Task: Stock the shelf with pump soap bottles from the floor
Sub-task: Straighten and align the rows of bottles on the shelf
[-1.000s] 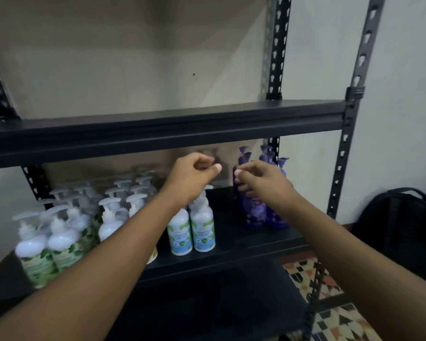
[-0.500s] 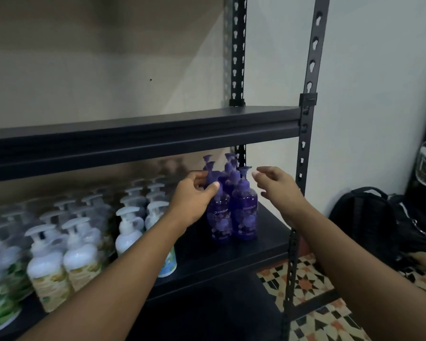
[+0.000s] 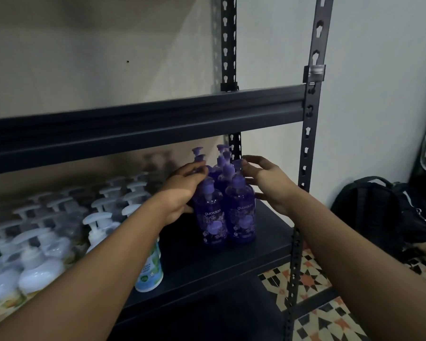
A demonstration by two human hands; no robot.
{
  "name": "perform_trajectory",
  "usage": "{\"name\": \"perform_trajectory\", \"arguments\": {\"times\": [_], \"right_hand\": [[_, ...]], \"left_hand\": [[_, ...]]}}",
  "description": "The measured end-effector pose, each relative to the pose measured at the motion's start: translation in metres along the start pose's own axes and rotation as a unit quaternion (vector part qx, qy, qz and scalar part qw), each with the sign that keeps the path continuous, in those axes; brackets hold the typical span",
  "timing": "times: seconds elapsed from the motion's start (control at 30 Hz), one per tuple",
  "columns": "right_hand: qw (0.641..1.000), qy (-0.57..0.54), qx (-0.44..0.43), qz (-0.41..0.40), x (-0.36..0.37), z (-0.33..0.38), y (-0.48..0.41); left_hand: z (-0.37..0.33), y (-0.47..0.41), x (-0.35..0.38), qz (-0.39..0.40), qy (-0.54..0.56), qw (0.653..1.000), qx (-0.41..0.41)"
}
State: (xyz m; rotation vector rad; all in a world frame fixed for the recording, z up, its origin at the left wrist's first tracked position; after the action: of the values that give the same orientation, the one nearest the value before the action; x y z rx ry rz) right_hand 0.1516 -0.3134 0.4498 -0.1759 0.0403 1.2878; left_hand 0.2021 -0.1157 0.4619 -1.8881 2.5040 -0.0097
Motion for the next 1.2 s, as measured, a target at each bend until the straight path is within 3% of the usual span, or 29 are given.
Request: {"name": "perform_trajectory", "arguments": {"times": [0.4, 0.7, 1.03, 1.2], "right_hand": [[1.000, -0.006, -0.017, -0.006, 0.002, -0.001, -0.002], [1.000, -0.007, -0.008, 0.001, 0.001, 0.001, -0.002], [0.997, -0.065, 0.037, -0.007, -0.001, 0.009, -0.037], [0.996, -0.028, 0.053, 0.069, 0.000, 0.017, -0.058]], "left_hand": [[-0.001, -0.001, 0.016, -0.089, -0.052, 0.994, 0.045], [0.000, -0.004, 0.023, -0.102, -0.097, 0.988, 0.062], [-0.011, -0.023, 0.007, -0.128, -0.013, 0.989, 0.070], [-0.018, -0.037, 0.001, -0.106, -0.003, 0.993, 0.048]]}}
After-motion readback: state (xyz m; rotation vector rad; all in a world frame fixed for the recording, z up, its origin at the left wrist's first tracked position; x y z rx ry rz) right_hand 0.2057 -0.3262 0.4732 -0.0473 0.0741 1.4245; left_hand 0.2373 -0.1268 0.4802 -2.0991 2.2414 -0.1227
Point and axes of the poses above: each hand's wrist, its own y-axis away from the middle knuckle, its own x-axis out of the palm, z = x × y, the point moved 1 cm from there along -y, towards the middle knuckle, and after that the axes turned 8 degrees about y, right-handed, at the moved point
